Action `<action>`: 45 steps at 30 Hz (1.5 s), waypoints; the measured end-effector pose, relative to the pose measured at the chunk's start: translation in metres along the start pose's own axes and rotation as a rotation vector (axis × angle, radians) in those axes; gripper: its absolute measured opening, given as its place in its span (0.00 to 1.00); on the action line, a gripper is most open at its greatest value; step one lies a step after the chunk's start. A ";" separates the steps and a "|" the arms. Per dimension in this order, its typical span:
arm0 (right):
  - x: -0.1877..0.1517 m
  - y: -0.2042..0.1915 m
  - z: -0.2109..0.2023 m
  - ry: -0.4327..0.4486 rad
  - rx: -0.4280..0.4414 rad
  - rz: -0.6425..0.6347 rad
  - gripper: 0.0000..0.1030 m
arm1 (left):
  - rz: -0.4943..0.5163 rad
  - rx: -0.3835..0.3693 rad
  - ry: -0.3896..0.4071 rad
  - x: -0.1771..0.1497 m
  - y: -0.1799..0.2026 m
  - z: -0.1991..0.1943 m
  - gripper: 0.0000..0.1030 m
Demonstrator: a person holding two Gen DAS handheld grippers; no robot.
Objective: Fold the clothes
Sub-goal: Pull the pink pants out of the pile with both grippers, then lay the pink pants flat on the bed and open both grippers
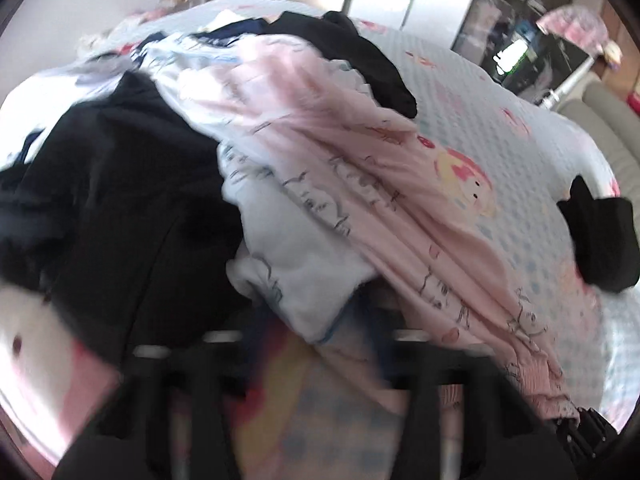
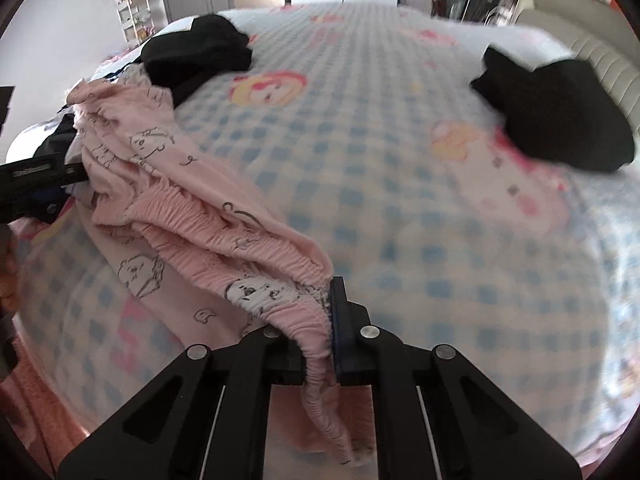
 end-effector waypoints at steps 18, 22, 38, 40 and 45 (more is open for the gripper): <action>0.028 0.103 -0.014 0.052 -0.334 0.145 0.06 | -0.178 0.523 0.129 0.088 -0.213 -0.129 0.05; 0.017 0.127 -0.012 -0.018 -0.234 0.233 0.07 | -0.219 0.463 0.072 0.063 -0.195 -0.117 0.20; -0.053 0.126 -0.059 -0.068 0.052 0.268 0.18 | 0.339 -0.342 -0.109 -0.085 0.184 -0.048 0.53; -0.062 0.139 -0.062 -0.070 0.052 0.303 0.19 | 0.394 -0.325 -0.160 -0.097 0.213 -0.026 0.53; -0.063 0.157 -0.069 -0.047 0.077 0.347 0.22 | 0.443 -0.068 -0.176 -0.103 0.211 0.009 0.53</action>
Point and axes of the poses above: each gripper's, at about its wrist camera, not at the fingertips, and z roughly the way its jaws point, y to its right, x to its top, the point moved 6 cm from there along z, roughly the way its jaws point, and after that the axes turned 12 degrees about -x, right-handed, at the moved point
